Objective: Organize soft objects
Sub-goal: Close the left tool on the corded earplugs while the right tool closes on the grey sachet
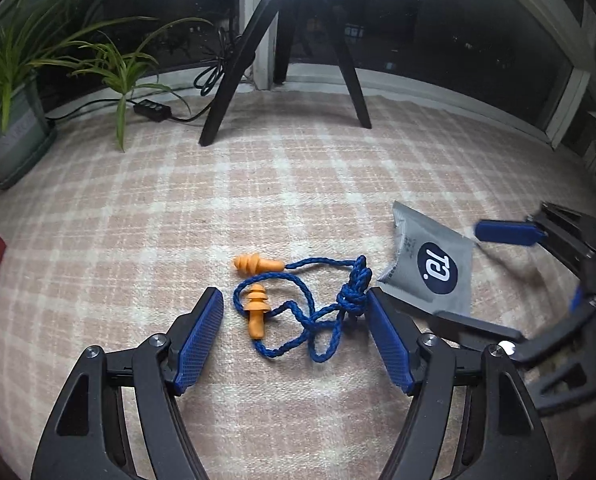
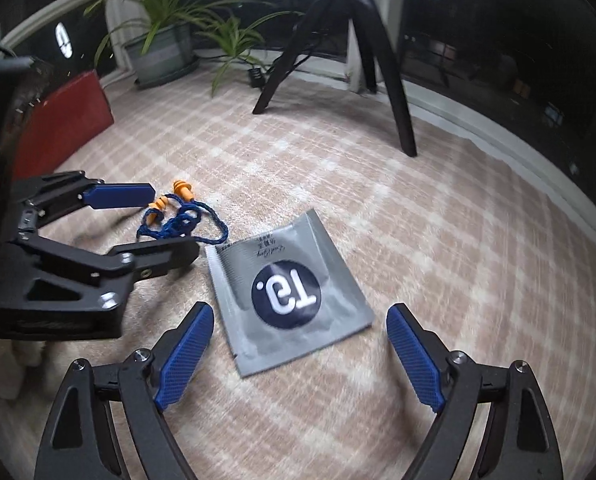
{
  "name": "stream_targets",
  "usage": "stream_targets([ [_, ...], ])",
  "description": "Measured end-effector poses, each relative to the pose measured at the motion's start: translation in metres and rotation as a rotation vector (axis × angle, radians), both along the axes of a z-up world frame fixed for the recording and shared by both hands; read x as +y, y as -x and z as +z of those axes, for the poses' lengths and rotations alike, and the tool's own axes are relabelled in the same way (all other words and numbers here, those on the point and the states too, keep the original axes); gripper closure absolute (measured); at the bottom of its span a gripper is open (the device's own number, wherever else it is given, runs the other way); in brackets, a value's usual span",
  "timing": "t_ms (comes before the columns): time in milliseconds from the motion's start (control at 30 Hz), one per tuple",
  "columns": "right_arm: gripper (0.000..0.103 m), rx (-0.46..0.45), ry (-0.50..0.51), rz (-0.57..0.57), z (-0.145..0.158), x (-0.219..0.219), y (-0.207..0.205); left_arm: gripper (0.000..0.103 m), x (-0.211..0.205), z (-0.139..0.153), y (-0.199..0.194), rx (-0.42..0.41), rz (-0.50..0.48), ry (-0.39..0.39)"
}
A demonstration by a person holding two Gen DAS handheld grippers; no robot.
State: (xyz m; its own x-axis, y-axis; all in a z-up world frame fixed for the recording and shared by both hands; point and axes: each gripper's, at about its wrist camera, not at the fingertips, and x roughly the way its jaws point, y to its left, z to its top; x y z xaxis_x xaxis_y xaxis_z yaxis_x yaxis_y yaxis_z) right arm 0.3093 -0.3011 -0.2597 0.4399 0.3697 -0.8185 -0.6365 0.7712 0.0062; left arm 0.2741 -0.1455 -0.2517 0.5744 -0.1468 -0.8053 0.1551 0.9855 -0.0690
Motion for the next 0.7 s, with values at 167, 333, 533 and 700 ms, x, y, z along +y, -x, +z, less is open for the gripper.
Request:
stream_targets([
  [167, 0.014, -0.019, 0.042, 0.042, -0.005, 0.01, -0.009, 0.03, -0.009, -0.002, -0.006, -0.007, -0.003, -0.043],
  [333, 0.011, -0.018, 0.04, 0.04, -0.006, 0.011, -0.02, 0.03, -0.007, -0.003, -0.014, -0.008, 0.036, -0.065],
  [533, 0.0, 0.036, 0.02, 0.017, -0.01, 0.01, -0.038, 0.03, -0.004, -0.005, -0.022, -0.018, 0.063, -0.068],
  [700, 0.001, 0.035, 0.018, 0.024, -0.01, 0.015, -0.04, 0.033, -0.003, -0.006, -0.026, -0.022, 0.064, -0.054],
])
